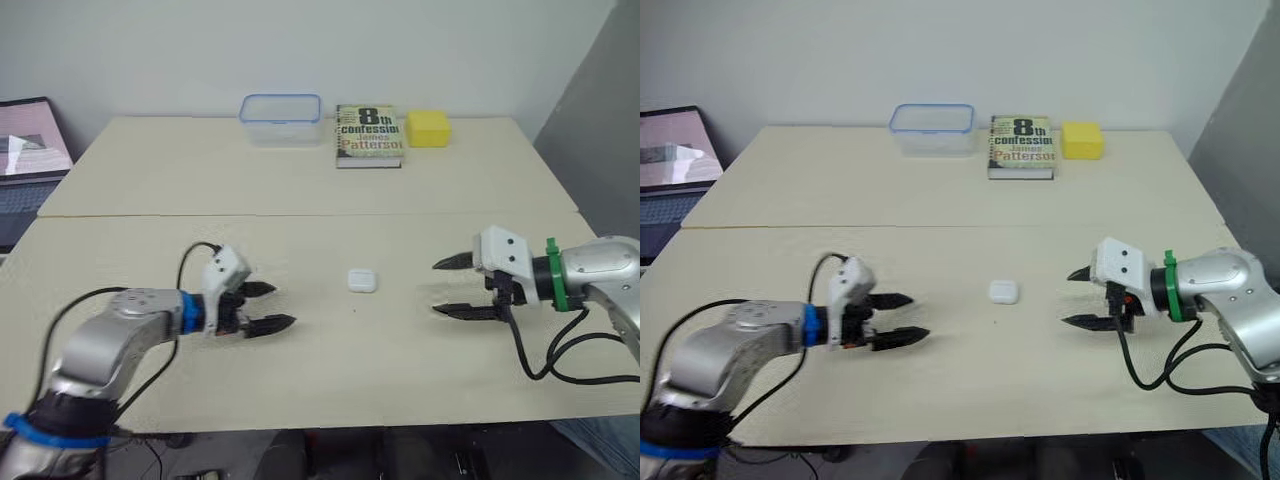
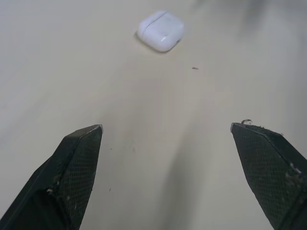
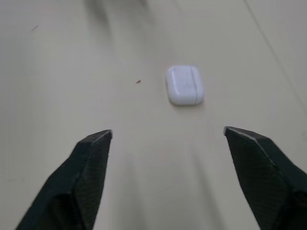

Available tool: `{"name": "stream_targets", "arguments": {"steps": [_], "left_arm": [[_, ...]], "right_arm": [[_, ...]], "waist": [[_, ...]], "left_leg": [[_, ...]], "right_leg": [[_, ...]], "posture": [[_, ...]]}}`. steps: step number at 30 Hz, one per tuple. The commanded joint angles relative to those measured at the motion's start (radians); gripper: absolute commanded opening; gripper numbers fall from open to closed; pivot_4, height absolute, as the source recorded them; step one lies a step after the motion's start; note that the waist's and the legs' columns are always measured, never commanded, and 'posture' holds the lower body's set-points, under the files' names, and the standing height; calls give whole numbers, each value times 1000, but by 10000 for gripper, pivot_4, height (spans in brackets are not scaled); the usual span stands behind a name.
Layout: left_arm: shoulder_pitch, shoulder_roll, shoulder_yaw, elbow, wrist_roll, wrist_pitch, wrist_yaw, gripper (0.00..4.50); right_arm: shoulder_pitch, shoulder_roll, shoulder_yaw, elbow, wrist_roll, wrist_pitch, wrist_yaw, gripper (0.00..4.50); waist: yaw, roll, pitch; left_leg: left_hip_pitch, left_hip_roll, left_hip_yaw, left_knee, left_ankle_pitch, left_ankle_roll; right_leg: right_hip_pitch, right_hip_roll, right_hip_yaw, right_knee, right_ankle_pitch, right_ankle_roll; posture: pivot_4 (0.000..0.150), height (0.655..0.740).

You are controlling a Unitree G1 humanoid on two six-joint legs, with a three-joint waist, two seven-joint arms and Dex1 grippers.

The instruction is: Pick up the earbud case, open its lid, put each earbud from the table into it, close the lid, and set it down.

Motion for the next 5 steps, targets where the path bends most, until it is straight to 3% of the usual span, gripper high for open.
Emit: {"name": "stream_targets", "arguments": {"steps": [1, 5], "left_arm": [[54, 26, 109, -68, 27, -59, 35, 45000], [74, 13, 160, -82, -5, -84, 29, 45000]], "right_arm": [[-6, -27, -67, 40, -10, -90, 32, 41541], [-26, -30, -55, 109, -40, -157, 47, 41541]], "waist": [[8, 0, 0], [14, 0, 0]], "left_leg": [[0, -1, 0, 0, 0, 0], [0, -1, 1, 1, 0, 1]], "right_leg": [[0, -1, 0, 0, 0, 0], [1, -1, -1, -1, 0, 0]], "posture": [[1500, 7387], [1500, 7387]]}}
